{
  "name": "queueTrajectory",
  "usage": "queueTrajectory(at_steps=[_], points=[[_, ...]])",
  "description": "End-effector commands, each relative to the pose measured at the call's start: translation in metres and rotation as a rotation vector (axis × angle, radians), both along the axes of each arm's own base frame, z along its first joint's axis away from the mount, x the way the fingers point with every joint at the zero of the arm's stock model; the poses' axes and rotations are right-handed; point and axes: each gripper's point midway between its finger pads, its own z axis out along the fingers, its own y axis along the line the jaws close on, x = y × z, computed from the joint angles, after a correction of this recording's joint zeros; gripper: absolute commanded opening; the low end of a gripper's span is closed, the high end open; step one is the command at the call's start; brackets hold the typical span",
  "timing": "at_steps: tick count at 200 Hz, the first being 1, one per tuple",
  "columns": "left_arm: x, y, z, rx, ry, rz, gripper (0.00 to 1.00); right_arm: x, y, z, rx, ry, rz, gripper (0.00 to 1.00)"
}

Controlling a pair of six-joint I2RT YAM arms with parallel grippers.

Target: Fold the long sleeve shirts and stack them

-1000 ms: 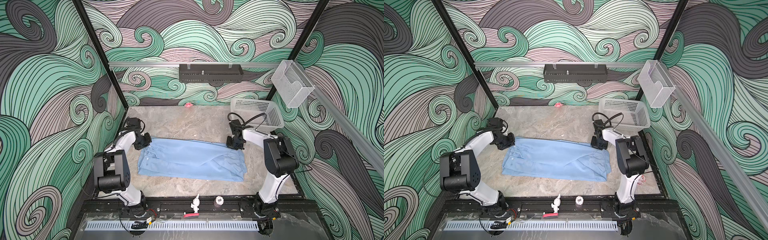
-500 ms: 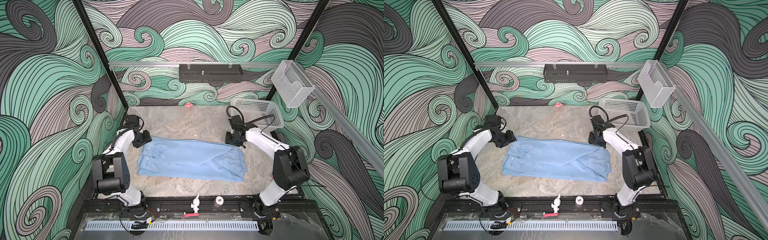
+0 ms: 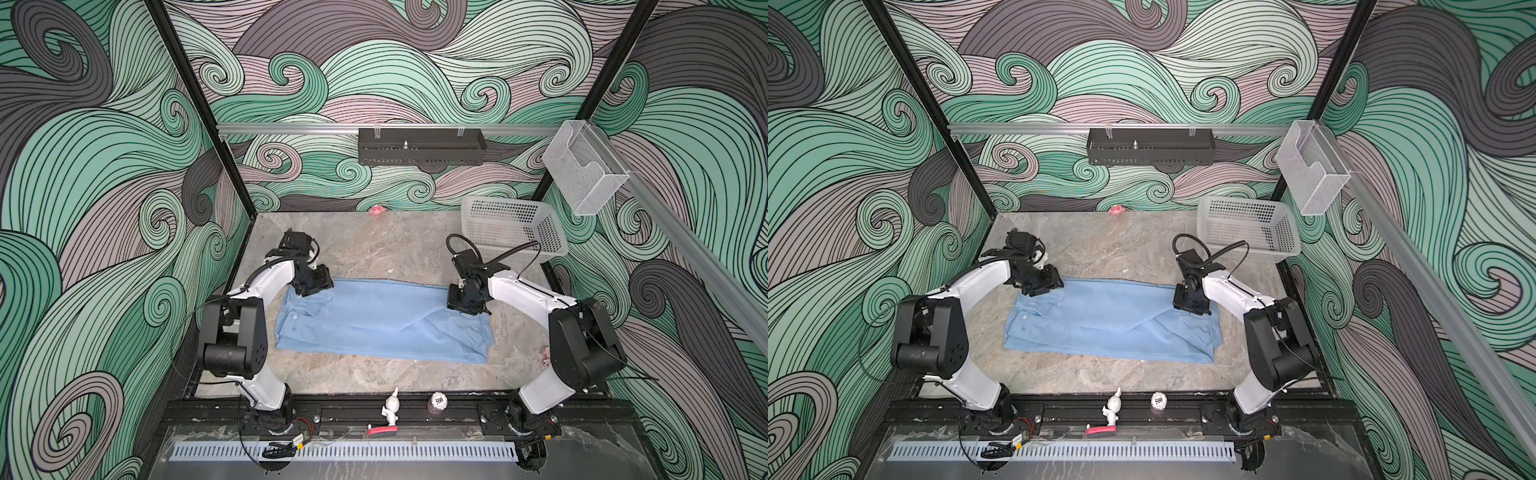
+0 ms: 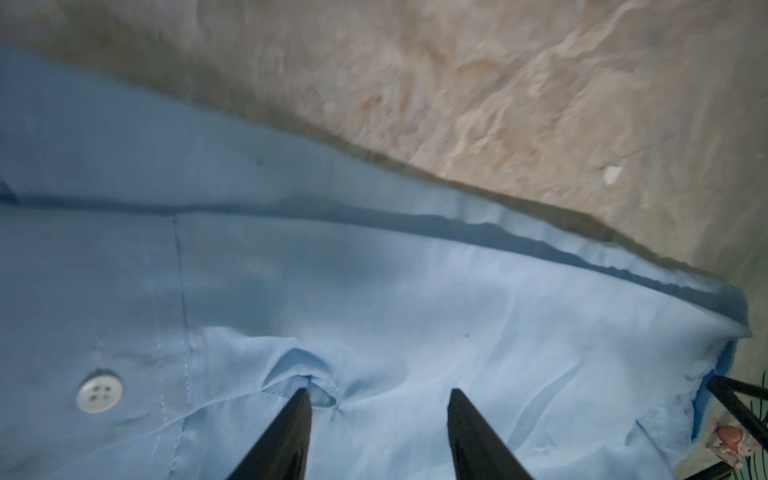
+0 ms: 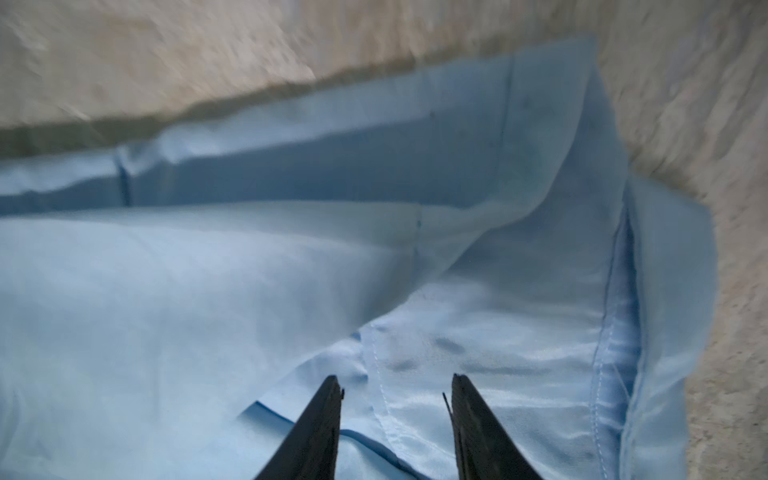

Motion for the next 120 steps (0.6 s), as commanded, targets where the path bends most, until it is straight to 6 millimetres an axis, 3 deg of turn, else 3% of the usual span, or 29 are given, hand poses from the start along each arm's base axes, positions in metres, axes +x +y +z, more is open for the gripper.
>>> queueTrajectory(at_steps=[1,23,48,75,120], points=[[-0.009,0.0,-0.004,-0.045,0.037,0.084,0.57,-0.016,0.002,-0.009,0.035,0.036,-0.035,0.45],[-0.023,0.003,-0.023,-0.048,0.104,0.13,0.58,-0.025,-0.007,-0.026,-0.014,0.077,-0.044,0.45],[-0.037,0.009,-0.04,-0.045,0.153,0.186,0.58,-0.012,-0.005,-0.039,-0.035,0.085,-0.022,0.44],[-0.047,0.011,-0.05,-0.064,0.171,0.238,0.58,0.024,0.007,-0.04,-0.042,0.05,0.046,0.43],[-0.073,0.004,-0.067,-0.15,0.225,0.33,0.58,0.101,0.035,-0.02,-0.058,-0.085,0.24,0.43]])
